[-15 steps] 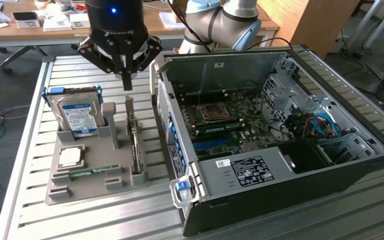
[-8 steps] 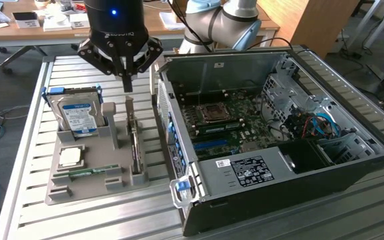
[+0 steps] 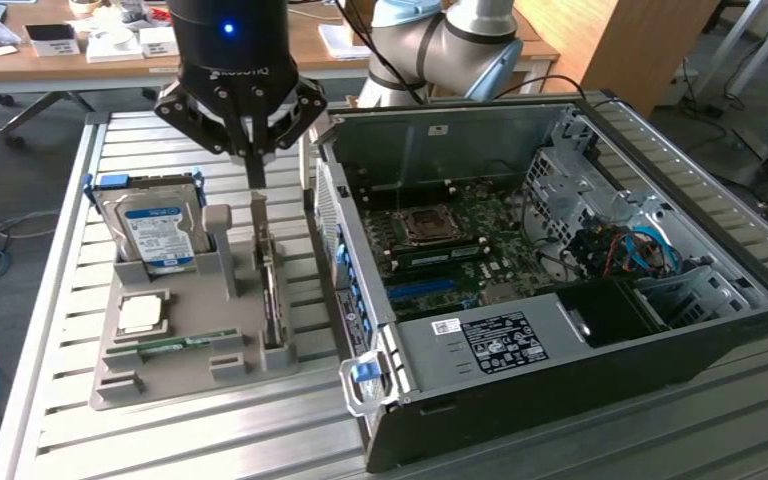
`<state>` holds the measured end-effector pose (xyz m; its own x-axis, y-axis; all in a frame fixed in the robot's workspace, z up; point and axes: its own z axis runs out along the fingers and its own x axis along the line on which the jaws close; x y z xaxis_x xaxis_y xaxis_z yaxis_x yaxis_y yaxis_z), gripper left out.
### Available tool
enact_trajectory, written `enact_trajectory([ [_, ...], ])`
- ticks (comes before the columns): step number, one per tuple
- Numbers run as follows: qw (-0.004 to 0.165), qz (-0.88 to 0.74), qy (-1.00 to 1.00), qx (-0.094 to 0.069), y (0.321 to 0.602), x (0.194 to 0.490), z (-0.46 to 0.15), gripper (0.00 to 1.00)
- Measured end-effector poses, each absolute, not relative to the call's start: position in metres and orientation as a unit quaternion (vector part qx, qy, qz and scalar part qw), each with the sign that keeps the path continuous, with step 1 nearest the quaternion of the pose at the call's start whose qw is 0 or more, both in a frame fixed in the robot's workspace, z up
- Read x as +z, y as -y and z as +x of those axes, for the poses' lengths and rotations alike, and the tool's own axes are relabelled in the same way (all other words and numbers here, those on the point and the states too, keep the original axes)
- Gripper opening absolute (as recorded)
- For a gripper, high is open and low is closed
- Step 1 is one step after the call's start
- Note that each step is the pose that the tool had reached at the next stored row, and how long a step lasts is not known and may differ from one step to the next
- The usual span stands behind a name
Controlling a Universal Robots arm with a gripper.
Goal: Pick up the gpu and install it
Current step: 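Reach for the gpu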
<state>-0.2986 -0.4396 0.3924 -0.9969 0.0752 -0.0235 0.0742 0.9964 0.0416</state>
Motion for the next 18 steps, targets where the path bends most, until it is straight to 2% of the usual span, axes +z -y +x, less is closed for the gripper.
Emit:
enact_trajectory([
  [18,0.013,0.037,-0.999,0.020,0.451,0.392,-0.301,0.11],
])
